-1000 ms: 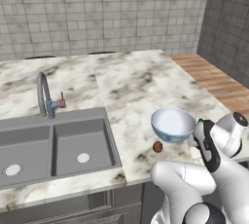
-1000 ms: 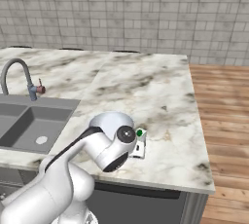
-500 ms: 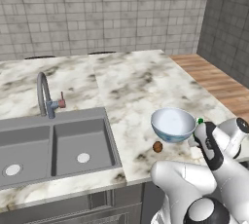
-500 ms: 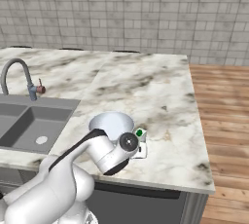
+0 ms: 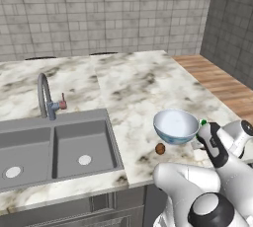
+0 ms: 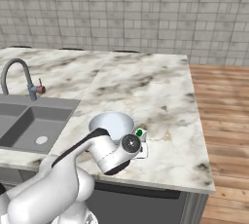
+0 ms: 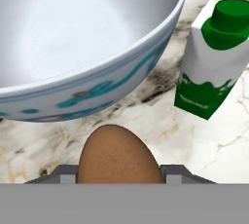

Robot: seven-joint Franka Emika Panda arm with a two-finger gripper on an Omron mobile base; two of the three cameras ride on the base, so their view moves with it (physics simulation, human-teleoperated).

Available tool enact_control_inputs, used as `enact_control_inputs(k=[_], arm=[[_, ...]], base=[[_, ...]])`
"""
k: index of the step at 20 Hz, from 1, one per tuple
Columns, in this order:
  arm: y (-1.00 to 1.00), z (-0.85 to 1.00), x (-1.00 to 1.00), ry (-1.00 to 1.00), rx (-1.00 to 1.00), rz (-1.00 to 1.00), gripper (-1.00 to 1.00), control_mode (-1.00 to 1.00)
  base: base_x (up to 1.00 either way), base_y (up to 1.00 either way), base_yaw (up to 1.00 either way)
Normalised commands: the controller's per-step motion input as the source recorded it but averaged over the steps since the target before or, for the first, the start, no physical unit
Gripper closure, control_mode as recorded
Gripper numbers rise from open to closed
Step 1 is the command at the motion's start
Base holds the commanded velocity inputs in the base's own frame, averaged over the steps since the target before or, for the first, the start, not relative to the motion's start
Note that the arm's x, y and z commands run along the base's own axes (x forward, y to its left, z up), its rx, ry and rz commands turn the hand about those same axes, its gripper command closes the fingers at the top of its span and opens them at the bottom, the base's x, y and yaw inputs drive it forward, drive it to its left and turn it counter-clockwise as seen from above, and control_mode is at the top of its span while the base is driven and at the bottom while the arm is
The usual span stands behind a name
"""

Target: Gather the eggs and milk located in the vicinity of the sink area and place them right next to the bowl.

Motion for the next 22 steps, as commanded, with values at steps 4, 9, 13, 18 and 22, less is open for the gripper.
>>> enact_control_inputs(k=[4, 9, 13, 18, 22], arm=[[0.00, 0.00, 0.00, 0.00, 0.00, 0.00, 1.00, -1.00], [0.00, 0.00, 0.00, 0.00, 0.00, 0.00, -1.00, -1.00], [0.00, 0.00, 0.00, 0.00, 0.00, 0.00, -1.00, -1.00], [0.00, 0.00, 0.00, 0.00, 0.00, 0.00, -1.00, -1.00], [0.00, 0.30, -0.04, 0.00, 0.00, 0.00, -1.00, -1.00]], base=[[0.00, 0.00, 0.00], [0.00, 0.00, 0.00], [0.00, 0.00, 0.00], [0.00, 0.00, 0.00], [0.00, 0.00, 0.00]])
